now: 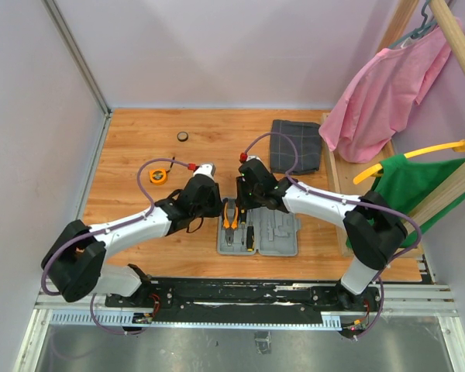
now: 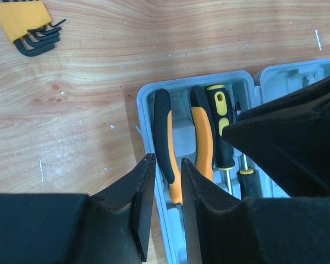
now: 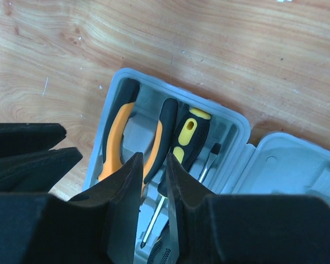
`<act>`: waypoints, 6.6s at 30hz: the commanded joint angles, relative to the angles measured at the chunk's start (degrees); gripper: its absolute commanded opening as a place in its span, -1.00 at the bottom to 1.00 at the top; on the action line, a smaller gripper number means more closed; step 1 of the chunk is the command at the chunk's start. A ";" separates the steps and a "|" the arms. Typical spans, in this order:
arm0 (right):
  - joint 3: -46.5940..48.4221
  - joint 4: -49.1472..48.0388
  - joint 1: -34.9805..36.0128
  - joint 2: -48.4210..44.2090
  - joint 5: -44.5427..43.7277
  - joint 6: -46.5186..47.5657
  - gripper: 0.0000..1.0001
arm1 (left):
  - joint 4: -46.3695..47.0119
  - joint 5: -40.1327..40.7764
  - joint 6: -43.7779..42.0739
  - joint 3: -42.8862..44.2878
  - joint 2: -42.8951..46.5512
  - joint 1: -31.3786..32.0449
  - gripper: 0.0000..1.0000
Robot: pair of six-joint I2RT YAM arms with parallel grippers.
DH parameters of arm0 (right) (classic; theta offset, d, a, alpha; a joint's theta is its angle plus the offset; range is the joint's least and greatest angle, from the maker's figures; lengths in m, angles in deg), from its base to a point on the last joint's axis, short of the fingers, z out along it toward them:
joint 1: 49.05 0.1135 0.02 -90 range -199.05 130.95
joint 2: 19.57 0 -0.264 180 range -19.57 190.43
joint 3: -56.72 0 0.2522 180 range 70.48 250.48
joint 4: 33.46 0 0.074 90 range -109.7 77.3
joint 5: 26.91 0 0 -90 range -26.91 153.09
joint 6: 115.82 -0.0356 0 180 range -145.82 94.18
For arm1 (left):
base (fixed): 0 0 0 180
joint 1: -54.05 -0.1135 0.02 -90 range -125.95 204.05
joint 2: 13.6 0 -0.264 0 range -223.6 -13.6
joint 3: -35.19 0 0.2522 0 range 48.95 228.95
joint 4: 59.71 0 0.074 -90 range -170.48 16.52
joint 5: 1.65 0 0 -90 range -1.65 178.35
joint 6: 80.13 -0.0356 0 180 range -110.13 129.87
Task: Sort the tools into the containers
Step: Place the pliers in the storage box.
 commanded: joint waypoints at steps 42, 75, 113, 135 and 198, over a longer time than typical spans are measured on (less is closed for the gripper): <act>1.20 4.63 2.59 6.93 1.50 -2.27 -0.81 | 3.26 -1.51 -5.89 5.72 -11.59 -0.27 -0.62; -0.01 5.48 2.06 11.47 2.78 -3.28 -0.93 | -5.70 0.81 -1.70 3.85 -20.49 2.94 -0.90; -0.98 4.08 1.01 9.42 1.78 -5.07 -0.92 | -13.06 4.50 -0.73 10.98 -5.13 2.76 -0.61; -0.68 4.10 0.91 10.19 2.31 -4.39 -0.92 | -16.05 3.77 0.93 10.80 -11.79 2.85 -0.51; 0.90 7.47 -1.99 9.24 10.45 -2.78 -0.93 | -17.34 -3.82 -3.53 8.31 -12.82 1.19 -0.90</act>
